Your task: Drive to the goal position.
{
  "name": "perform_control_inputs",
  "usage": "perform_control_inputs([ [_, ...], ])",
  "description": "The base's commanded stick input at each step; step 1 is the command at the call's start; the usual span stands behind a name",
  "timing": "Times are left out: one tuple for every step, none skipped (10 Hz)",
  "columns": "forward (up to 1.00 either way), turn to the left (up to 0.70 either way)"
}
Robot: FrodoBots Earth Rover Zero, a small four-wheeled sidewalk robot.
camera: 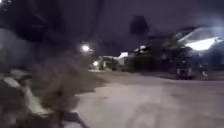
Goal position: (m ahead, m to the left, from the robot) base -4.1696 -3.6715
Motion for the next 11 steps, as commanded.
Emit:
perform_control_inputs([
  [0.0,-0.5],
  [0.0,-0.5],
  [0.0,-0.5],
  [0.0,-0.5],
  [0.0,-0.5],
  [0.0,-0.5],
  [0.0,-0.5],
  [0.0,-0.45],
  [0.0,-0.24],
  [0.0,-0.07],
  [0.0,0.0],
])
